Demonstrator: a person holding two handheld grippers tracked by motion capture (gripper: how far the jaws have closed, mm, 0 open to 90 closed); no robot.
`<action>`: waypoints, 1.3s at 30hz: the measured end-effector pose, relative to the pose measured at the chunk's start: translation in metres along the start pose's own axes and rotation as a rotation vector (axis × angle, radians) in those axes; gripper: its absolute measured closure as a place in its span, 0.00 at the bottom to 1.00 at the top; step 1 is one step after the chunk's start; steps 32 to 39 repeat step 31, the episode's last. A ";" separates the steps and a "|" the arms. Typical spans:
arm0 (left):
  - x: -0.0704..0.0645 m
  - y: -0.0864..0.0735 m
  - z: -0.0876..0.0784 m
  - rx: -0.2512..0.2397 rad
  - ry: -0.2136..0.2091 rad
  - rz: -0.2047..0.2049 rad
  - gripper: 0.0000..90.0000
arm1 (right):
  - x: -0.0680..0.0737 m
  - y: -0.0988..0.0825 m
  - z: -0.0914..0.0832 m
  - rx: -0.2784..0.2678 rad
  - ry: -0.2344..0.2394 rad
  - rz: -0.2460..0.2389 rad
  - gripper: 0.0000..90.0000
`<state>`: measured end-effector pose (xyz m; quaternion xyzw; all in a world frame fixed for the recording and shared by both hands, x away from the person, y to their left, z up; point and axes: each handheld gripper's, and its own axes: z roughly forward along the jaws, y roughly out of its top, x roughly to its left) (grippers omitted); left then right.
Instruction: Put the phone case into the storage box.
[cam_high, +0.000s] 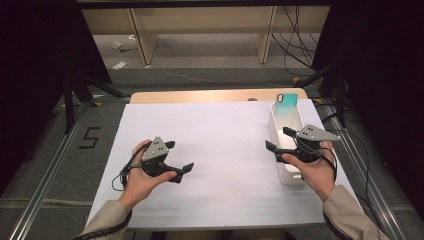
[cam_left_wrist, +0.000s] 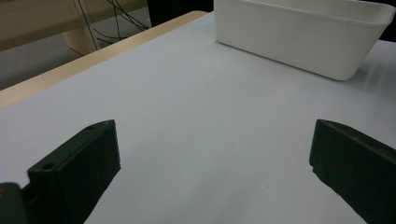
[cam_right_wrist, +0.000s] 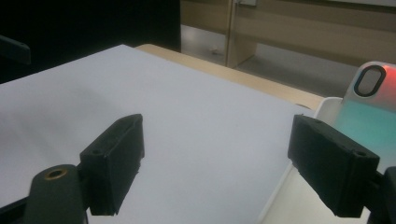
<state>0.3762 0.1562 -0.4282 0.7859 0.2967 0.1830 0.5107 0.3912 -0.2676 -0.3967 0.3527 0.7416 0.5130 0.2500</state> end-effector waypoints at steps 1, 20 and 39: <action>0.000 0.000 0.000 0.000 0.000 0.001 0.01 | 0.000 0.000 0.000 0.000 0.000 -0.002 0.21; 0.000 0.000 0.000 -0.003 -0.002 -0.002 0.01 | 0.002 -0.005 -0.007 -0.008 0.007 -0.010 0.21; 0.001 0.000 0.001 -0.004 -0.003 -0.002 0.01 | 0.002 -0.005 -0.006 -0.010 0.007 -0.008 0.21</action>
